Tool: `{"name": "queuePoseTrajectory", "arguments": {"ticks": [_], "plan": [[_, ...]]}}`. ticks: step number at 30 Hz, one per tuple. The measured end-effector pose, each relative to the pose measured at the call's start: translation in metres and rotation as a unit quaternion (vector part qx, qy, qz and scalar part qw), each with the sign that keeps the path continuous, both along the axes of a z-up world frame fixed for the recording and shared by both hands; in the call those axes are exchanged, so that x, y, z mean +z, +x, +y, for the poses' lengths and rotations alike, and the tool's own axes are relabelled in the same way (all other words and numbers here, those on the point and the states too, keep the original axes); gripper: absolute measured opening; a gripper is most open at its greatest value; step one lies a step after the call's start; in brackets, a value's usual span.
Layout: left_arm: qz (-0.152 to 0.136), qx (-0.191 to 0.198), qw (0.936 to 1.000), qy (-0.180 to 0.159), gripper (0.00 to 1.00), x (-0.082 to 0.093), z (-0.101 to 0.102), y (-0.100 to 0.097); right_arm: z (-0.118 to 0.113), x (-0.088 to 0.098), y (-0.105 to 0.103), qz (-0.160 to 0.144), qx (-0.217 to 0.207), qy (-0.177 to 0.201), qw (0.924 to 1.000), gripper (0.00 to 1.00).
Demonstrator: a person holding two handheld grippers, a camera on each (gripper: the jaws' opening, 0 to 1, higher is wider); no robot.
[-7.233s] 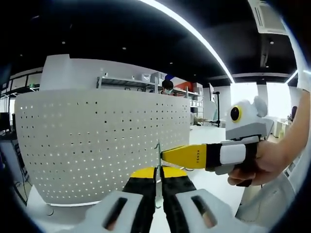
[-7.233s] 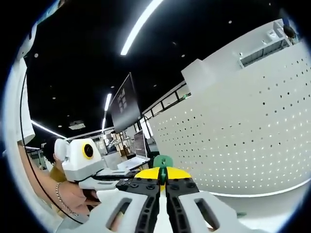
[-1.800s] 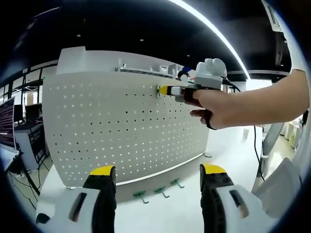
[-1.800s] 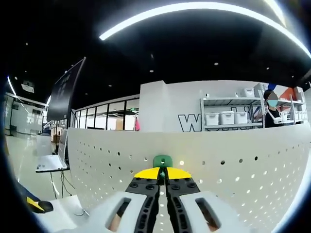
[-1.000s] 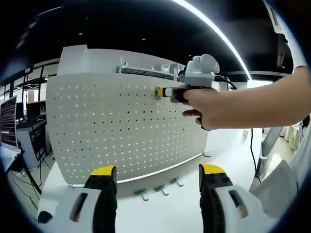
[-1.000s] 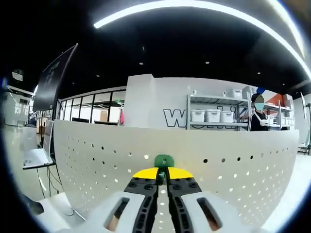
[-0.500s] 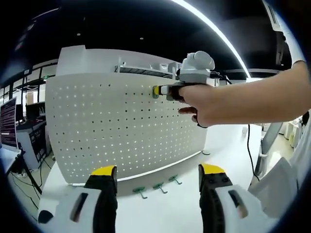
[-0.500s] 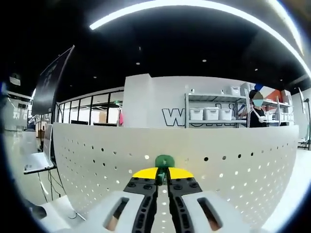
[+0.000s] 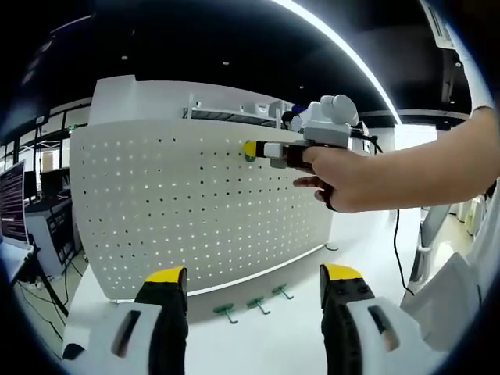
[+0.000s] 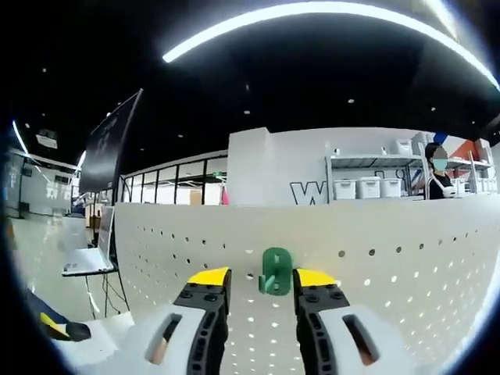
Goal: Insert the hook assembly into the mounting plate slot until the hook locks in place.
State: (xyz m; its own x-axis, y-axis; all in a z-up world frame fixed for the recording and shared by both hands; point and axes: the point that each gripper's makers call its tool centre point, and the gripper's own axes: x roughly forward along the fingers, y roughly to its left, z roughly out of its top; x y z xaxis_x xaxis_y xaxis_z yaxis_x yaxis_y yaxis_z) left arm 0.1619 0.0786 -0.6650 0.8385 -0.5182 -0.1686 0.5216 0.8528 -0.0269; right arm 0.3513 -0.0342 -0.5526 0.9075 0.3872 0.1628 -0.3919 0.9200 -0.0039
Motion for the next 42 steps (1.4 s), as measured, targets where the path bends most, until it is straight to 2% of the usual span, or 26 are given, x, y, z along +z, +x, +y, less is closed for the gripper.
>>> {"name": "queuePoseTrajectory", "arguments": {"ticks": [1,2,3,4,5,7,9,14,17,21,28,32,37,42], "plan": [[0.000,0.000,1.0000,0.000,0.71,-0.001,0.000,0.000,0.004,0.001,-0.003,0.001,0.023,0.026,0.9994,0.37],[0.001,0.001,1.0000,-0.001,0.71,-0.001,0.001,0.001,0.004,0.001,-0.004,0.001,0.028,0.024,0.9993,0.40],[0.001,0.001,1.0000,-0.003,0.71,-0.002,0.000,0.001,0.003,0.001,-0.006,-0.009,0.031,0.000,0.9995,0.43],[0.001,0.001,1.0000,-0.004,0.72,-0.002,0.000,0.001,0.002,0.002,-0.007,-0.015,0.030,-0.004,0.9994,0.45],[0.002,0.002,1.0000,-0.005,0.72,-0.003,0.000,0.001,0.002,0.004,-0.008,-0.015,0.040,0.013,0.9990,0.47],[0.004,0.002,1.0000,-0.005,0.72,-0.004,-0.001,0.000,0.002,0.002,-0.009,-0.013,0.046,0.010,0.9988,0.51],[0.006,0.002,1.0000,-0.006,0.72,-0.005,-0.001,0.000,0.003,0.000,-0.009,-0.011,0.050,-0.002,0.9987,0.50],[0.006,0.001,1.0000,-0.005,0.72,-0.005,-0.002,0.000,-0.001,0.004,-0.013,-0.017,0.062,0.006,0.9979,0.50],[0.004,-0.001,1.0000,-0.004,0.72,-0.003,-0.001,0.001,-0.002,0.002,-0.018,-0.020,0.076,-0.005,0.9969,0.50],[0.002,-0.008,0.9999,0.005,0.72,-0.004,-0.004,0.001,-0.008,0.003,-0.028,-0.022,0.097,0.006,0.9950,0.53],[0.007,-0.008,0.9999,0.000,0.72,-0.009,-0.004,0.001,-0.015,0.003,-0.029,-0.019,0.101,0.002,0.9947,0.53],[0.005,-0.007,1.0000,-0.003,0.72,-0.008,-0.004,0.003,-0.018,0.002,-0.038,-0.022,0.110,-0.008,0.9937,0.53],[0.006,-0.008,0.9999,-0.003,0.72,-0.010,-0.005,0.003,-0.024,-0.008,-0.051,-0.018,0.128,-0.018,0.9914,0.54],[0.007,-0.011,0.9999,0.000,0.72,-0.012,-0.007,0.002,-0.030,-0.026,-0.069,-0.002,0.144,-0.027,0.9892,0.55]]}}
